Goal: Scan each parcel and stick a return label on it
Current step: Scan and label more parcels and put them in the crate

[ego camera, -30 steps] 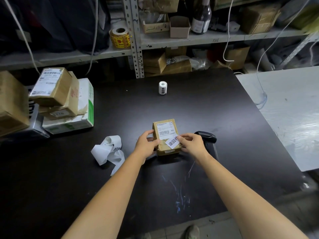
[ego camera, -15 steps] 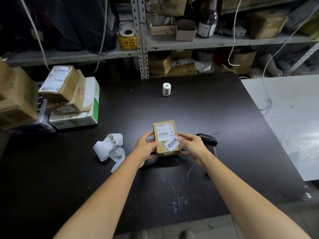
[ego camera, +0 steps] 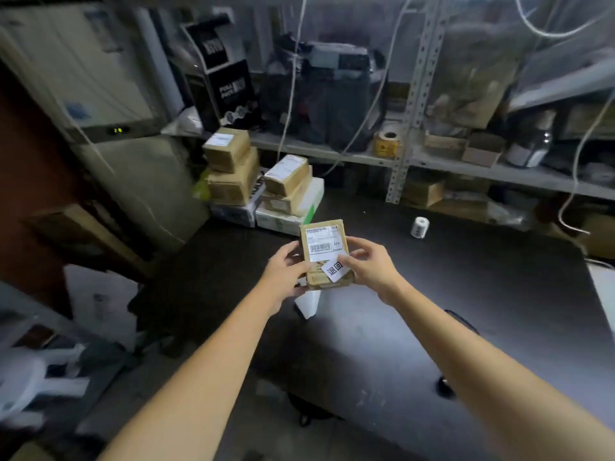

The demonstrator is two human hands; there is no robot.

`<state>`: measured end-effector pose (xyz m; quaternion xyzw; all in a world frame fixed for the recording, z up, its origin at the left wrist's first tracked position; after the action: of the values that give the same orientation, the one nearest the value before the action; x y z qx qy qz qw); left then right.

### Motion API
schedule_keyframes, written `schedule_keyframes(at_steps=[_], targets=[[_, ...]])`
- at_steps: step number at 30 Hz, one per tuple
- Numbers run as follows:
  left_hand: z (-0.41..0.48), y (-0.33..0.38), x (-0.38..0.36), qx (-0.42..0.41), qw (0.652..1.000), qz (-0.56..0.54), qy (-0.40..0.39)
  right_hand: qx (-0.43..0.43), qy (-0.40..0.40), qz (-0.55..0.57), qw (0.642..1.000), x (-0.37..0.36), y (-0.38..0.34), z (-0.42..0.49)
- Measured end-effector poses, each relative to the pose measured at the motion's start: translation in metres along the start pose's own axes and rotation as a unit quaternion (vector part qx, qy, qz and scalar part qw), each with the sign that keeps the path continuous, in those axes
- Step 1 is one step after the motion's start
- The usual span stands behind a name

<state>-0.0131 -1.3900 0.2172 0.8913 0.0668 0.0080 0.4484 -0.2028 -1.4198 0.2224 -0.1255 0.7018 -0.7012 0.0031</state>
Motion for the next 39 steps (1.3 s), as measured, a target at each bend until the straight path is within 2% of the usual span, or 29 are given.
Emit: schedule_keyframes(at_steps=[4,9,20,25,29,35,39], targets=[[-0.066,0.005,0.083,-0.02,0.995,-0.051,0.083,0.048,-0.099,-0.017,0.994,-0.076,-0.061,-0.014],[-0.156,-0.017,0.201,-0.041,0.978,-0.1,0.179,0.056,-0.204,0.006,0.977,-0.202,-0.115,-0.051],[-0.378,-0.171,0.456,-0.034,0.913,-0.162,0.374,0.096,-0.411,-0.01,0.907,-0.538,-0.146,-0.226],[-0.46,-0.254,0.572,-0.015,0.89,-0.189,0.414,0.115,-0.465,-0.036,0.877,-0.679,-0.146,-0.317],[-0.499,-0.304,0.641,-0.003,0.877,-0.227,0.423,0.094,-0.492,-0.04,0.865,-0.761,-0.139,-0.367],[-0.511,-0.371,0.724,0.02,0.856,-0.277,0.435,0.094,-0.543,-0.059,0.832,-0.855,-0.115,-0.406],[-0.498,-0.412,0.769,0.056,0.835,-0.319,0.445,0.064,-0.579,-0.077,0.809,-0.921,-0.081,-0.414]])
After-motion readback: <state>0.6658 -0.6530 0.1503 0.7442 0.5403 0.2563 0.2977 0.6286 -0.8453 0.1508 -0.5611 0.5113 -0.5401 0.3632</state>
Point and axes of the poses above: each hand's wrist, its own z-axis towards the middle knuckle, its own x-axis out of the back of the hand, y = z × x, the point moved 3 cm from there along z, towards the middle knuckle, and after that the axes turned 12 degrees about x, right-handed, at the moved point
